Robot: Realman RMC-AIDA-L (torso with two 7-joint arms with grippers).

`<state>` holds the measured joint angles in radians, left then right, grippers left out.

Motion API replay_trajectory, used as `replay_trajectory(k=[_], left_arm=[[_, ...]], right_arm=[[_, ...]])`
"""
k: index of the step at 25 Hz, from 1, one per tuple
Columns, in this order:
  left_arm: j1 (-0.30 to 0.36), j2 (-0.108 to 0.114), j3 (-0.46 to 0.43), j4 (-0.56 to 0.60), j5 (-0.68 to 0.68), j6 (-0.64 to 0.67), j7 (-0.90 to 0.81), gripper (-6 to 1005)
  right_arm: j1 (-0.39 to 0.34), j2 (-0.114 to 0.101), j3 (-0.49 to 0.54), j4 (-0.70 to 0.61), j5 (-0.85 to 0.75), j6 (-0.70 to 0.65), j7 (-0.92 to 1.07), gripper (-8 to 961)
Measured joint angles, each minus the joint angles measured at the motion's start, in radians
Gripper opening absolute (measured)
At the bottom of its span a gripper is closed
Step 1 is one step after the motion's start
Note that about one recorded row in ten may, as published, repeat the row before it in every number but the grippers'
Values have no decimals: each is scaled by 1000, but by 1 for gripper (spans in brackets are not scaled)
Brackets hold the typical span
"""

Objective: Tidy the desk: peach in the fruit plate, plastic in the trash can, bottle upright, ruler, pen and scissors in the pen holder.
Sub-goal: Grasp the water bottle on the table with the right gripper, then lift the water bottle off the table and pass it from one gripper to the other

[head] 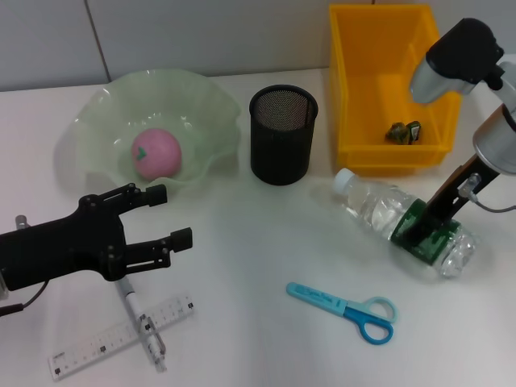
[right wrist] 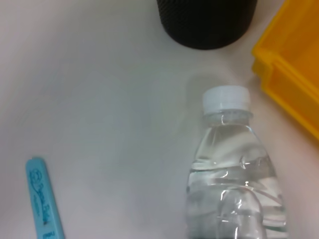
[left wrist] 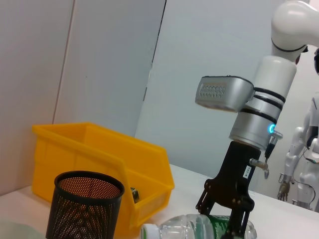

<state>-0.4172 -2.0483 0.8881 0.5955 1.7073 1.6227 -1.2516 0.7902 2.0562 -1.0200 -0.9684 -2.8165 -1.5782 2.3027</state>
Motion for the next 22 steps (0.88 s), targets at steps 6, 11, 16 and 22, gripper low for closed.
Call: replay_trajectory(k=[6, 11, 16, 22], left_arm=[[0, 1, 0, 2, 0, 0, -2, 795], [-1, 1, 0, 2, 0, 0, -2, 794], [-3, 0, 0, 5, 0, 0, -2, 793], [-3, -1, 0, 5, 0, 0, -3, 792]], right_arm=[[0, 5, -19, 18, -1, 10, 0, 773], [0, 6, -20, 31, -1, 21, -1, 772], [2, 6, -26, 38, -1, 30, -6, 772], [10, 5, -33, 57, -2, 40, -8, 772]])
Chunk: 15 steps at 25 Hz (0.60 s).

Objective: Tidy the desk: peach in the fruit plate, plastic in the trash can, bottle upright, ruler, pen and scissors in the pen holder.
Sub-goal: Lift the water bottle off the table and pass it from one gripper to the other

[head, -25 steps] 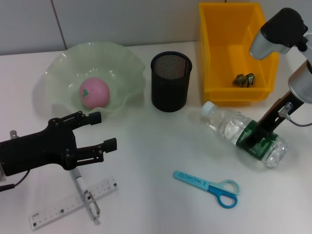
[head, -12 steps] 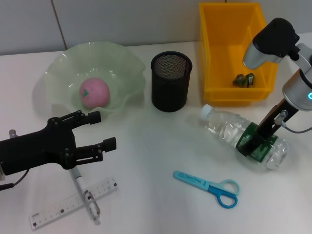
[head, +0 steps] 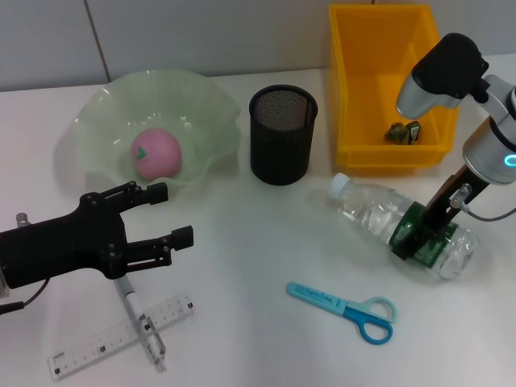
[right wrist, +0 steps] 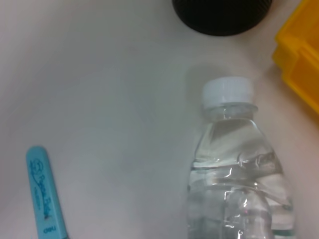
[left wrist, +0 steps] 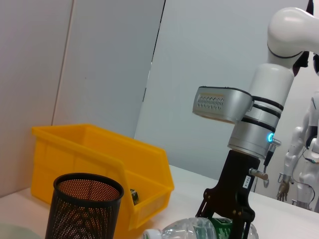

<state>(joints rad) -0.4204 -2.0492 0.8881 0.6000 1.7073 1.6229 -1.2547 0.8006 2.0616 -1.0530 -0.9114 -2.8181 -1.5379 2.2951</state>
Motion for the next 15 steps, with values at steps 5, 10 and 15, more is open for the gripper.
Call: replay_trajectory(k=[5, 10, 15], left_arm=[[0, 0, 0, 0, 0, 0, 0, 791], [-3, 0, 0, 0, 0, -1, 0, 790], [-4, 0, 0, 0, 0, -2, 0, 789]], right_arm=[[4, 0, -1, 6, 0, 5, -1, 772], [5, 0, -19, 6, -2, 10, -2, 771], [1, 5, -40, 0, -10, 22, -2, 771]])
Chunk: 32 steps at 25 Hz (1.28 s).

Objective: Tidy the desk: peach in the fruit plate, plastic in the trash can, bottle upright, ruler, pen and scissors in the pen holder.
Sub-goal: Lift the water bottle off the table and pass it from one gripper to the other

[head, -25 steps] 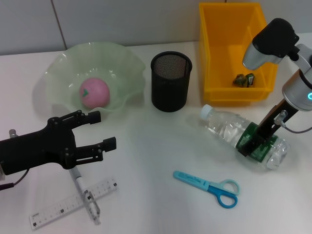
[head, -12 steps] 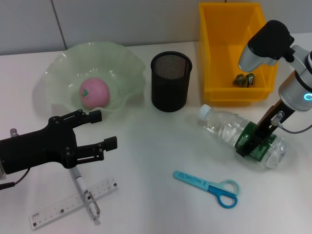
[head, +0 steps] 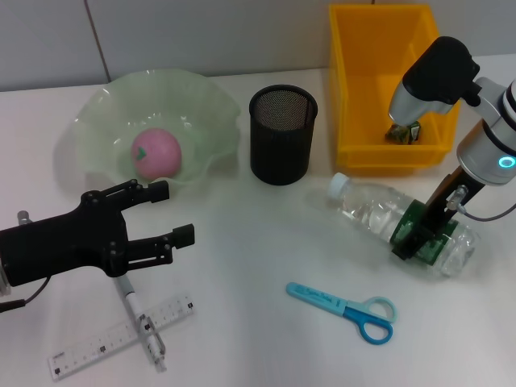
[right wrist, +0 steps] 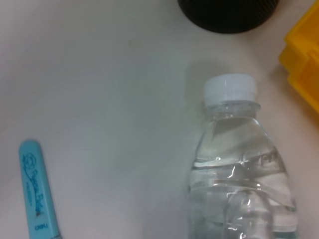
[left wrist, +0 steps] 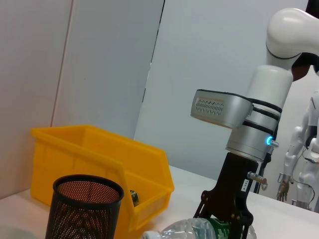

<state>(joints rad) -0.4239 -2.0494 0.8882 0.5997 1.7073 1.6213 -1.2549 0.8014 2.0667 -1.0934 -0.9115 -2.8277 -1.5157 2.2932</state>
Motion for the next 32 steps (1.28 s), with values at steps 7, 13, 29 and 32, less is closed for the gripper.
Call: replay_trajectory(k=[7, 13, 29, 32], left_arm=[[-3, 0, 0, 5, 0, -2, -1, 787], [-4, 0, -15, 6, 0, -1, -4, 786], [2, -10, -76, -10, -9, 0, -22, 782], [7, -12, -78, -35, -59, 1, -24, 782]], right_arm=[[3, 1, 6, -15, 4, -2, -1, 771], [-6, 3, 2, -62, 13, -19, -8, 770], [-156, 3, 14, -243, 237, -102, -136, 770], [-194, 2, 16, -272, 313, -104, -166, 770]])
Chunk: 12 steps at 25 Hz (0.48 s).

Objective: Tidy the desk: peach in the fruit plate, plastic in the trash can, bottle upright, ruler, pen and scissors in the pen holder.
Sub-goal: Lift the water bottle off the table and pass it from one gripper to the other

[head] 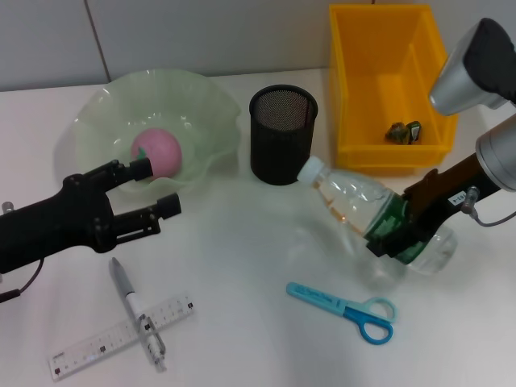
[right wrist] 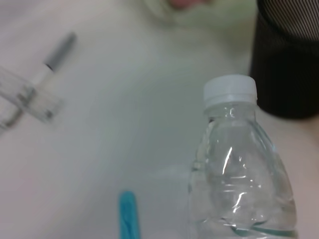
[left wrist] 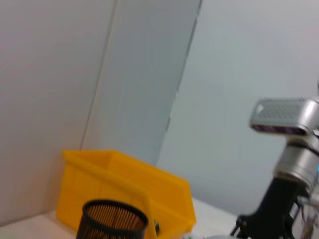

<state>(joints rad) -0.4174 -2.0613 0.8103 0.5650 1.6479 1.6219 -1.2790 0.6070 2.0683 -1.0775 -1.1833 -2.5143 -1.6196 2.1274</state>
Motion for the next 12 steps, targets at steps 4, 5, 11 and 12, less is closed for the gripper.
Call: replay_trajectory(k=[4, 5, 11, 12], left_arm=[[2, 0, 0, -31, -52, 0, 3, 781], [2, 0, 0, -40, -65, 1, 2, 781], [2, -1, 0, -80, -142, 15, -5, 779], [2, -1, 0, -83, -148, 22, -6, 779]], right_arm=[[-48, 6, 46, -16, 153, 2, -97, 770], [-58, 7, 56, -14, 190, 2, -121, 770], [-107, 7, 69, -3, 374, 8, -244, 770], [-114, 8, 70, 2, 406, 9, -268, 770]])
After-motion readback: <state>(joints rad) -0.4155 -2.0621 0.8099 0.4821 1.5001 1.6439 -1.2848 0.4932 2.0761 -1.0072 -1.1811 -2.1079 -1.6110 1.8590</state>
